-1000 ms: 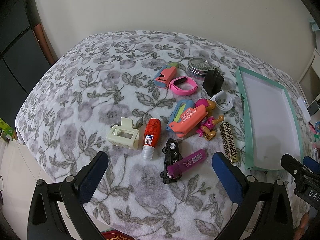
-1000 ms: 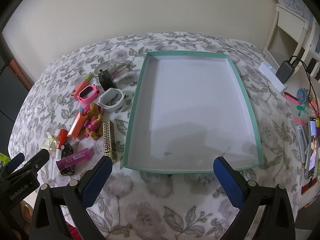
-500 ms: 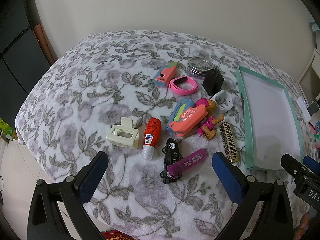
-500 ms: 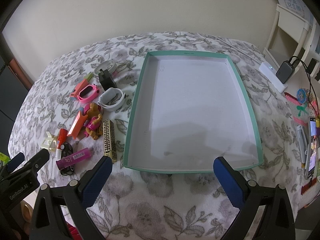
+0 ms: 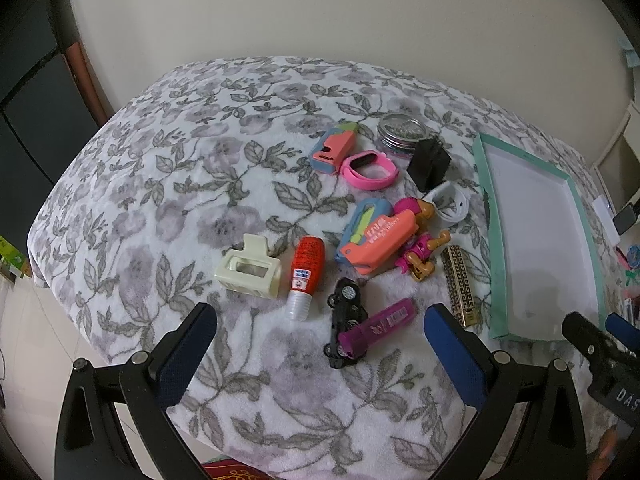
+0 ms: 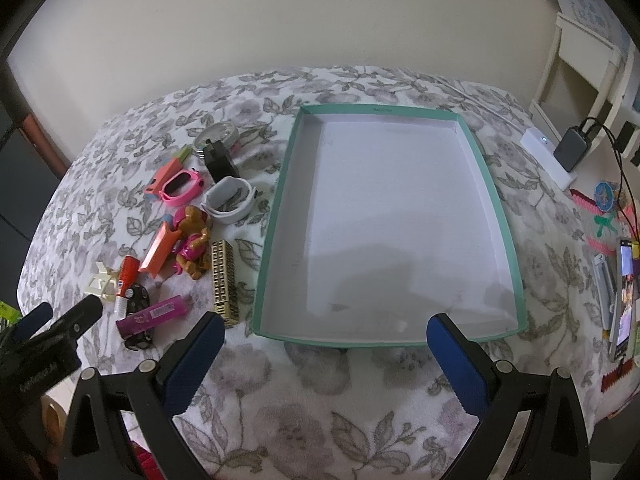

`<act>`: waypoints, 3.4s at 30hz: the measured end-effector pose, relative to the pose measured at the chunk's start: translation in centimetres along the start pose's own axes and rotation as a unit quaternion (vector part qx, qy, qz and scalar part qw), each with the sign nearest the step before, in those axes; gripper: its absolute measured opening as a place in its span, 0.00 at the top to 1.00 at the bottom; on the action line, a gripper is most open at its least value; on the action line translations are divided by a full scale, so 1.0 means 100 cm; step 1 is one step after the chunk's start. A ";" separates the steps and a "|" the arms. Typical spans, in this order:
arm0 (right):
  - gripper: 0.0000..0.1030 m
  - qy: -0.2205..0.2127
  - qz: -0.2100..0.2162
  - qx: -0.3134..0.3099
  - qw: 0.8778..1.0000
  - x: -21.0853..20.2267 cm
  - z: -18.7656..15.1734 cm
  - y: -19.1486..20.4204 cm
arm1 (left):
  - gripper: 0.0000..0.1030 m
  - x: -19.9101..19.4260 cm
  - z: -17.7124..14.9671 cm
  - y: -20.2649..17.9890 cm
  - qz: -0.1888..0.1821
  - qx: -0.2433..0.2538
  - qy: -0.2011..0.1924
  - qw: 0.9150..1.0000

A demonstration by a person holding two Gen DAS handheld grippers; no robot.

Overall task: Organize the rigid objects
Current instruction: 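Grasp the gold lighter with the right tool while the left tool grasps the cream claw clip, then carry the gold lighter and cream clip over the tray with both tools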

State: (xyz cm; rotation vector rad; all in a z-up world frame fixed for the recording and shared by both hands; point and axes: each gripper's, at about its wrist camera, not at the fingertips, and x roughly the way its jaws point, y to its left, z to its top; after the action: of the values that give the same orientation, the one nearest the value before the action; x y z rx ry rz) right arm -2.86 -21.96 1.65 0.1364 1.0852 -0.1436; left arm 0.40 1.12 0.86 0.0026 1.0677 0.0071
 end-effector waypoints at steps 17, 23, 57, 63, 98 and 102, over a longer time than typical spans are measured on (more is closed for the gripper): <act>0.18 0.036 0.042 -0.074 0.996 0.016 0.049 0.091 | 0.00 0.007 0.046 0.072 0.031 -0.037 -0.004 0.999; 0.28 0.073 0.042 -0.076 0.994 0.047 0.053 0.108 | 0.00 0.034 0.042 0.081 0.024 -0.051 0.024 0.998; 0.71 0.156 0.011 -0.092 0.983 0.119 0.027 0.098 | 0.30 0.115 0.017 0.070 0.013 -0.030 0.075 0.997; 0.71 0.147 0.007 -0.103 0.984 0.119 0.023 0.101 | 0.30 0.117 0.018 0.070 0.015 -0.033 0.066 0.997; 0.84 -0.021 -0.049 0.026 0.998 0.029 0.062 -0.005 | 0.44 -0.020 0.096 -0.082 -0.075 -0.006 -0.007 0.997; 0.84 -0.029 -0.075 0.058 0.995 0.030 0.062 -0.036 | 0.43 -0.011 0.096 -0.122 -0.079 0.013 0.005 0.997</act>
State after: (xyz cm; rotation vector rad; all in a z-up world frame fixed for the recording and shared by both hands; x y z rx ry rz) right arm 3.25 -26.74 1.74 0.1537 1.0295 -0.3434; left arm 8.35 -11.04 6.42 -0.0592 1.0755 -0.1493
